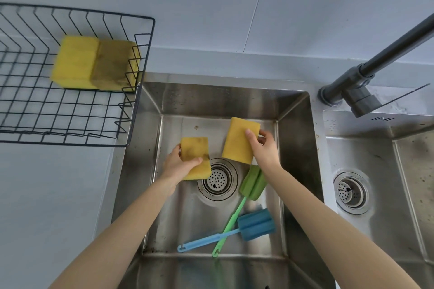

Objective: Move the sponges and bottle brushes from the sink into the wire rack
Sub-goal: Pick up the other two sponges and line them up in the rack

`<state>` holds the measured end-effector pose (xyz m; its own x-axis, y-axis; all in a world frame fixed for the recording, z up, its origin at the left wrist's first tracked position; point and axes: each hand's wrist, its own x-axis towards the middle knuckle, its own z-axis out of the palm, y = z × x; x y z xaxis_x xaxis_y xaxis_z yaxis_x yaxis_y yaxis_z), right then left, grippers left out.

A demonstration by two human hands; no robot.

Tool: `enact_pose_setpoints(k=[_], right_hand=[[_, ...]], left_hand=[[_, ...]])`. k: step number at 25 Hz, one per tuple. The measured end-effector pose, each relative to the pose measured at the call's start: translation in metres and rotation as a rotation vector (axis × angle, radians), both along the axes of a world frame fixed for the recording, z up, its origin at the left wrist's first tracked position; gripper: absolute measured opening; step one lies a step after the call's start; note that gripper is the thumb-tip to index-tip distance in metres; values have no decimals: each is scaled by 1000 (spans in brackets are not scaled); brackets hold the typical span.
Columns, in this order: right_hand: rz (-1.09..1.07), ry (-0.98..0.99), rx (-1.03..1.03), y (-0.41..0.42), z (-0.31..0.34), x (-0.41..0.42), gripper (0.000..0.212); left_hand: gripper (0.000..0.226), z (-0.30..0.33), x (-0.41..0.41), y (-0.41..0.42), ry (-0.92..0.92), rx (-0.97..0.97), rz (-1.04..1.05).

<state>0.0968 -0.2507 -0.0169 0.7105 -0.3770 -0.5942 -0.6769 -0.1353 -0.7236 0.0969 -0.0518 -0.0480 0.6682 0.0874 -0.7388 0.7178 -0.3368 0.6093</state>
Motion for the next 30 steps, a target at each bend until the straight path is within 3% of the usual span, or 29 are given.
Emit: enact_pose_setpoints(k=[7, 22, 27, 30], right_hand=[[74, 10, -36, 1, 41, -12, 57], [159, -174, -35, 30, 130, -47, 56], [213, -239, 19, 52, 148, -58, 49], [243, -244, 87, 64, 157, -60, 56]], left_hand=[[62, 42, -21, -3, -85, -164, 33], [47, 162, -44, 10, -647, -37, -74], [47, 178, -53, 29, -717, -16, -68], [46, 189, -54, 48, -768, -11, -66]])
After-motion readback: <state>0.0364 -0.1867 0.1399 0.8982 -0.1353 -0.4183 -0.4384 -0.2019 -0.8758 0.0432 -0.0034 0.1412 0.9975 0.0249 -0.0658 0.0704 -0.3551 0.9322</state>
